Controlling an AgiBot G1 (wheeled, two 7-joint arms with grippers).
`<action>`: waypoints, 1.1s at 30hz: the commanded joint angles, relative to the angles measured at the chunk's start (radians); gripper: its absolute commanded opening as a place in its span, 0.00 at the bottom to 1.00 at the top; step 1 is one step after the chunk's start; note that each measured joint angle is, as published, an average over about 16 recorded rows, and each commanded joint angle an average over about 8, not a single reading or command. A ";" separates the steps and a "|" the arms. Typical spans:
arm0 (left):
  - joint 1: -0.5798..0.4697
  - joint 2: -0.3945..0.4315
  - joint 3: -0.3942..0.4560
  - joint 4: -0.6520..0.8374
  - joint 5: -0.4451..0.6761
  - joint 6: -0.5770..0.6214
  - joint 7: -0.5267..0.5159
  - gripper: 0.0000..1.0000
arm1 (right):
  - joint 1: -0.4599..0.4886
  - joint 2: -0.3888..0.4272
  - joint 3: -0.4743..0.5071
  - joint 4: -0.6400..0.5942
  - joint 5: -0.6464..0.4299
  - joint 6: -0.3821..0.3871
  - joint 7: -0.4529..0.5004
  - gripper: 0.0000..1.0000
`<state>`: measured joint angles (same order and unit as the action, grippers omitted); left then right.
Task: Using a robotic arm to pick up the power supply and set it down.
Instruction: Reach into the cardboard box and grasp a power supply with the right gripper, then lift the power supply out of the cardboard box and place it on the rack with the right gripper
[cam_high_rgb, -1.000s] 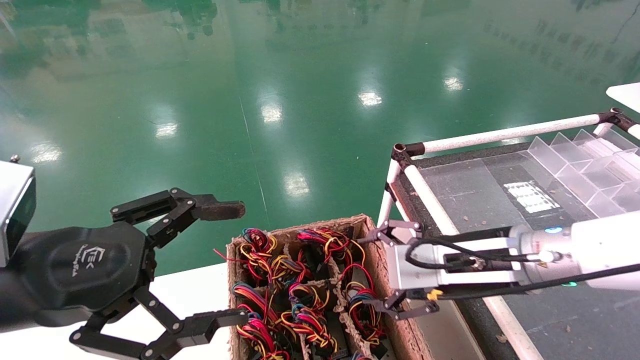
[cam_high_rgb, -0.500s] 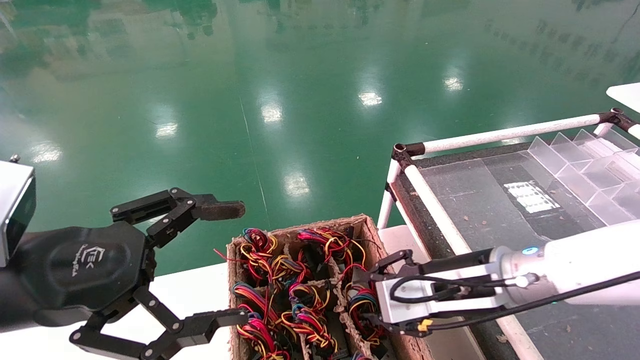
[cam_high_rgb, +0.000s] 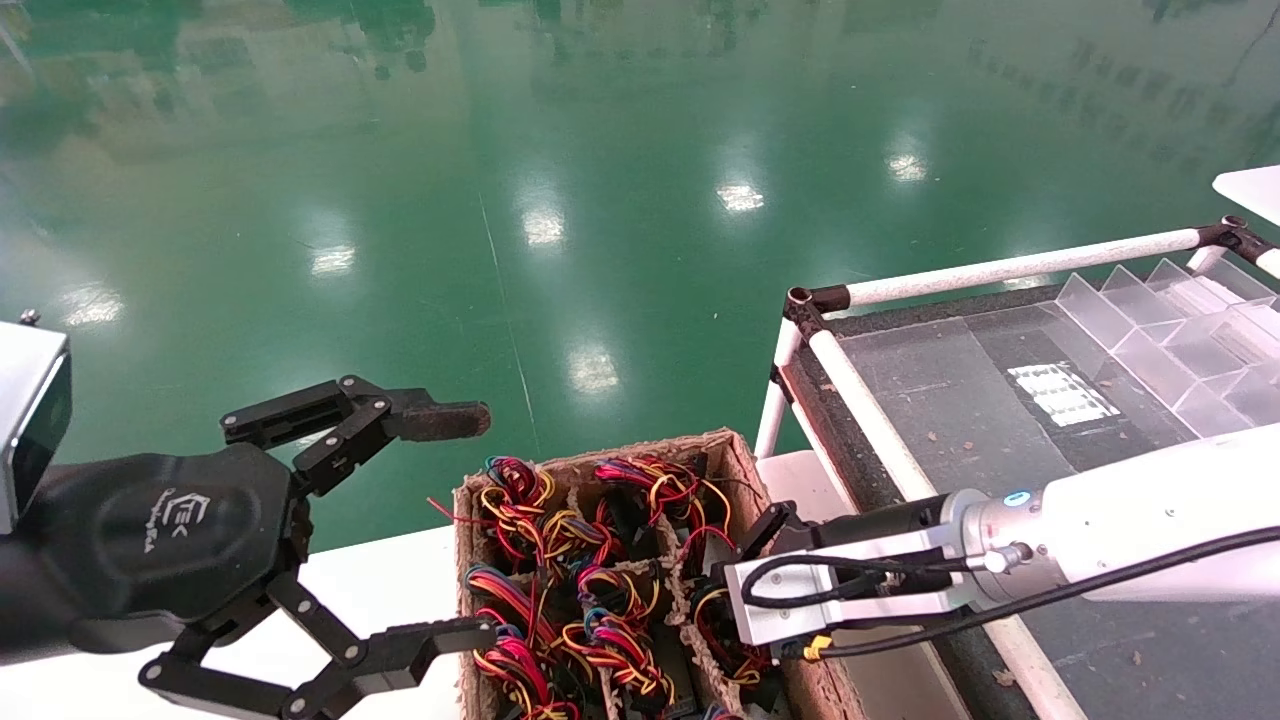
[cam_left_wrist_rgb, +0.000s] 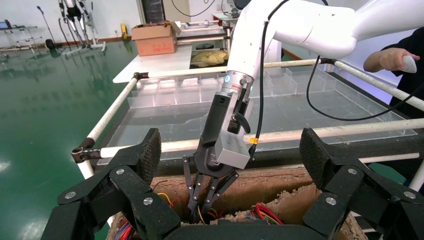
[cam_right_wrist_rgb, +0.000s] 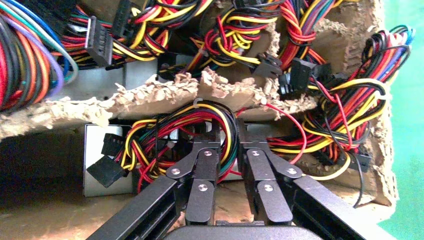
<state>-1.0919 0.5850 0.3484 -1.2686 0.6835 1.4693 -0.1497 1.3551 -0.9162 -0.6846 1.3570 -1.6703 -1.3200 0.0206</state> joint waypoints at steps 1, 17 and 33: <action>0.000 0.000 0.000 0.000 0.000 0.000 0.000 1.00 | -0.002 0.002 0.002 0.001 0.001 0.004 -0.004 0.00; 0.000 0.000 0.000 0.000 0.000 0.000 0.000 1.00 | -0.061 0.129 0.139 0.005 0.230 0.039 -0.111 0.00; 0.000 0.000 0.001 0.000 0.000 0.000 0.000 1.00 | -0.275 0.291 0.477 -0.002 0.700 0.195 -0.285 0.00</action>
<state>-1.0920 0.5848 0.3489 -1.2686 0.6831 1.4691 -0.1495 1.0870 -0.6333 -0.2132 1.3545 -0.9888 -1.1166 -0.2620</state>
